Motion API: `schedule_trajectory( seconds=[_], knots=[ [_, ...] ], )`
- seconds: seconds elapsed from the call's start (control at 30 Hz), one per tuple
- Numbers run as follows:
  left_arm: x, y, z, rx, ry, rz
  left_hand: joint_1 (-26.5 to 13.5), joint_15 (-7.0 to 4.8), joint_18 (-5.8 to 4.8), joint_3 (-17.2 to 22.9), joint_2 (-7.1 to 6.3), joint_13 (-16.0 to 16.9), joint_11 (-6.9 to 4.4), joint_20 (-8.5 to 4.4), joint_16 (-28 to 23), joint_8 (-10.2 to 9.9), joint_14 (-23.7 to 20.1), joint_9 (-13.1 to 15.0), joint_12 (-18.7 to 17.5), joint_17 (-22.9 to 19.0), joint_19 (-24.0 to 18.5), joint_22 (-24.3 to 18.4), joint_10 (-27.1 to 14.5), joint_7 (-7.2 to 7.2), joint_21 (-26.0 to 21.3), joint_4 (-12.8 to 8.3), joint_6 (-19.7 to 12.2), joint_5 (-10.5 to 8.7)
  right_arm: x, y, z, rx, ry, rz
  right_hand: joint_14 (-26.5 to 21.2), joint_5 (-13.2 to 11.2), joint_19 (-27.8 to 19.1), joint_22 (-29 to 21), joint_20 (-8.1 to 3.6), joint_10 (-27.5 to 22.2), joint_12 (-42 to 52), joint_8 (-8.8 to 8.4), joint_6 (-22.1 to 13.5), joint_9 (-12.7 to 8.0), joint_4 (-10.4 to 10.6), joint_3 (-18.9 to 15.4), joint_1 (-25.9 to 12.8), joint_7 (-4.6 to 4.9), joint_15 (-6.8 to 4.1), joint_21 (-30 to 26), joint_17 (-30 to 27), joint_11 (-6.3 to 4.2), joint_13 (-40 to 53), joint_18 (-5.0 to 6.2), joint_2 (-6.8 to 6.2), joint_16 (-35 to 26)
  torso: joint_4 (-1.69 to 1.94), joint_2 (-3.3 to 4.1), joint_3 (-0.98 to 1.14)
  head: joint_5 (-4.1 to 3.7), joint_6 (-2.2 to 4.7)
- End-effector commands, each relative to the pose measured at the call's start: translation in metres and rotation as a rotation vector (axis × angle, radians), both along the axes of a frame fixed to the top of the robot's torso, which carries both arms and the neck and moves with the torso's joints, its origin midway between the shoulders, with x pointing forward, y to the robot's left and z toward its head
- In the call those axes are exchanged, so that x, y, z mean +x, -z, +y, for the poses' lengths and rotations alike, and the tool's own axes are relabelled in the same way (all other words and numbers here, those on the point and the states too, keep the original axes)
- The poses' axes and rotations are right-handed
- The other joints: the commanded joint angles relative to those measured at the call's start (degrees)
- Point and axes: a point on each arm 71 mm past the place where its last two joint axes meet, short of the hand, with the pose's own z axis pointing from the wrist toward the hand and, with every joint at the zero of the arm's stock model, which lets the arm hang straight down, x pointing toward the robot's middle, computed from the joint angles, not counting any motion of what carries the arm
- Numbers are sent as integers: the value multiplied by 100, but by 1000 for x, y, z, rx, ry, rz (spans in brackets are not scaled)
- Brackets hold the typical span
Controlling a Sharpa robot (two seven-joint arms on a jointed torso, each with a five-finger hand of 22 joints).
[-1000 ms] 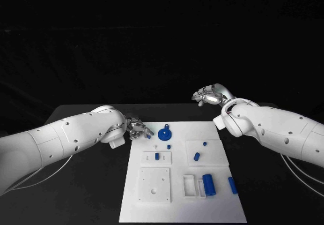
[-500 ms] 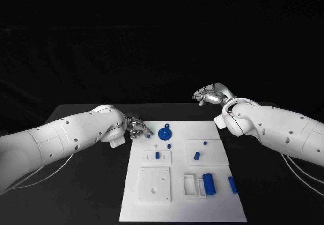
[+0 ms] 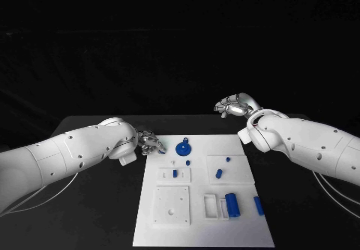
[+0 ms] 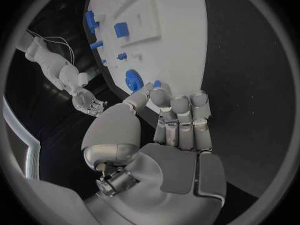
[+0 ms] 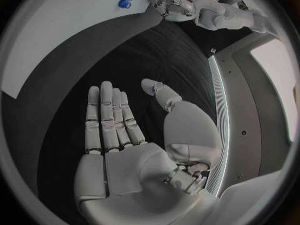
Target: Assemble the parts on the task board
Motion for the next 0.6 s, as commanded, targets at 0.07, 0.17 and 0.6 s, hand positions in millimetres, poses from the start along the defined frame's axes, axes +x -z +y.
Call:
schedule_trajectory(
  seconds=[0.07,0.17,0.6],
  knots=[
    [-3,7,6,-6,-38,12,33,-15,-110,92,-19,-7,-24,-656,50,55,62,96,-4,-1,75,48,65,-117,0,-8,267,38,0,0,2,2,-14,2,-31,30,-32,10,0,-43,33,23,-50,-10,21,-26,-16,4,-1,-33,-6,-15,-11,79,53,23,3,0,0,-8,4],
    [-4,7,7,-19,-44,15,27,-16,-108,115,-21,-9,-33,-661,60,68,79,102,-3,-1,89,52,83,-126,6,-12,293,41,0,1,2,2,-14,3,-31,31,-32,10,0,-43,34,23,-50,-10,22,-27,-16,4,-1,-33,-7,-15,-12,79,53,24,3,1,-1,-2,3],
    [-32,6,16,-103,-41,76,-66,-55,-98,203,-52,21,-117,-698,146,189,191,170,73,13,191,79,172,-212,54,-21,497,105,0,1,1,3,-14,7,-32,35,-33,11,-1,-44,38,23,-51,-12,24,-28,-18,4,-1,-34,-9,-15,-19,79,54,25,8,-6,2,41,0]
  ],
)
